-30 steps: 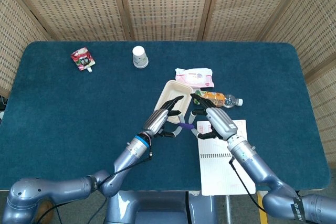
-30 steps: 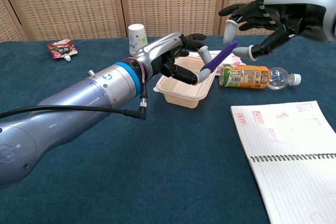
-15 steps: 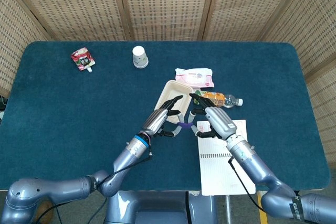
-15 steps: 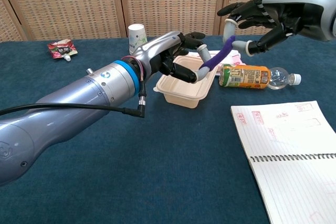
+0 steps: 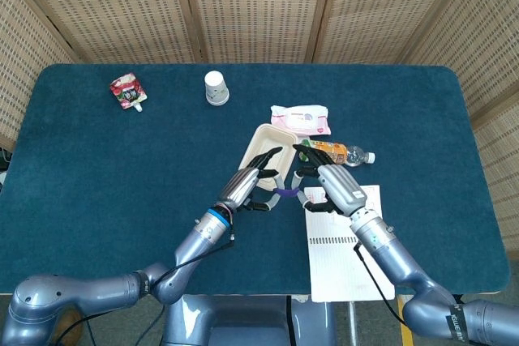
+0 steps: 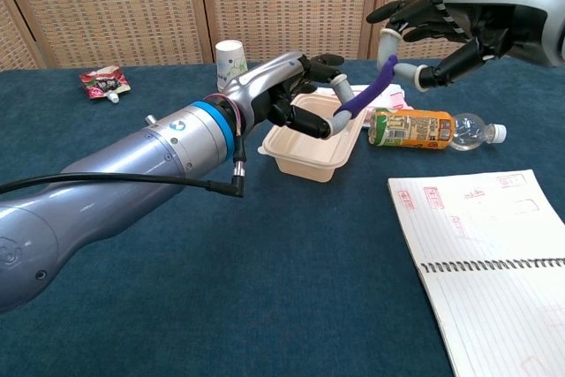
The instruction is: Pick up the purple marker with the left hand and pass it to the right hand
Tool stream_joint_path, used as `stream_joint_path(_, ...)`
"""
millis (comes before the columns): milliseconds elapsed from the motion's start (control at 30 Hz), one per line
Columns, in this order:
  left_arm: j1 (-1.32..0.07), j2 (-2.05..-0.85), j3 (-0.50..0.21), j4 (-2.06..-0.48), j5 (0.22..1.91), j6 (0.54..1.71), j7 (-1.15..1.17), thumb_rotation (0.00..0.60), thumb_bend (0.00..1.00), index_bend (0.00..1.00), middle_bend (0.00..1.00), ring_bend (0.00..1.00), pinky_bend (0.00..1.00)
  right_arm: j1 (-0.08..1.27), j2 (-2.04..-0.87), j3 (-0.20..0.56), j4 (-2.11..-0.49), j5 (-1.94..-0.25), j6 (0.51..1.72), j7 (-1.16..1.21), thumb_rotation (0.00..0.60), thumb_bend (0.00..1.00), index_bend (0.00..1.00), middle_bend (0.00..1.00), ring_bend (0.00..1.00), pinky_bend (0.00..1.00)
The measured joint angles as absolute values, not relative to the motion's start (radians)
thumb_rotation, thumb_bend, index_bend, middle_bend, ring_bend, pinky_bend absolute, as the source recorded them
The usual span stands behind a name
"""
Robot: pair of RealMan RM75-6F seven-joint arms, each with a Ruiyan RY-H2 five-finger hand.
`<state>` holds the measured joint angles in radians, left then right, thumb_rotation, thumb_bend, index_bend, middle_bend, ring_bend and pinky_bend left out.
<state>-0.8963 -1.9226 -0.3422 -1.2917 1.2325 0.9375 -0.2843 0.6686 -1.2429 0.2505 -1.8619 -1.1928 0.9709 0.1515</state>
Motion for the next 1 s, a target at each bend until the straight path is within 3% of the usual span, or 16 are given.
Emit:
stream_joint_path(600,-0.886,-1.901,-0.359,-1.271,1.212,0.946,-0.277,0.600,0.64,0.74,0.00,0.00,0.00,0.638,-1.241,0.245,-1.824,-1.288,1.031,0.207,0.600,0.64,0.85,0.15,0.00,0.00)
stream_joint_path(1000,-0.809,-1.737,-0.363,-1.210,1.197,0.953,-0.317,0.600,0.64,0.75,0.00,0.00,0.00,0.592,-1.168,0.239,-1.724,-1.310,1.067,0.246,0.600,0.64,0.85,0.15,0.00,0.00)
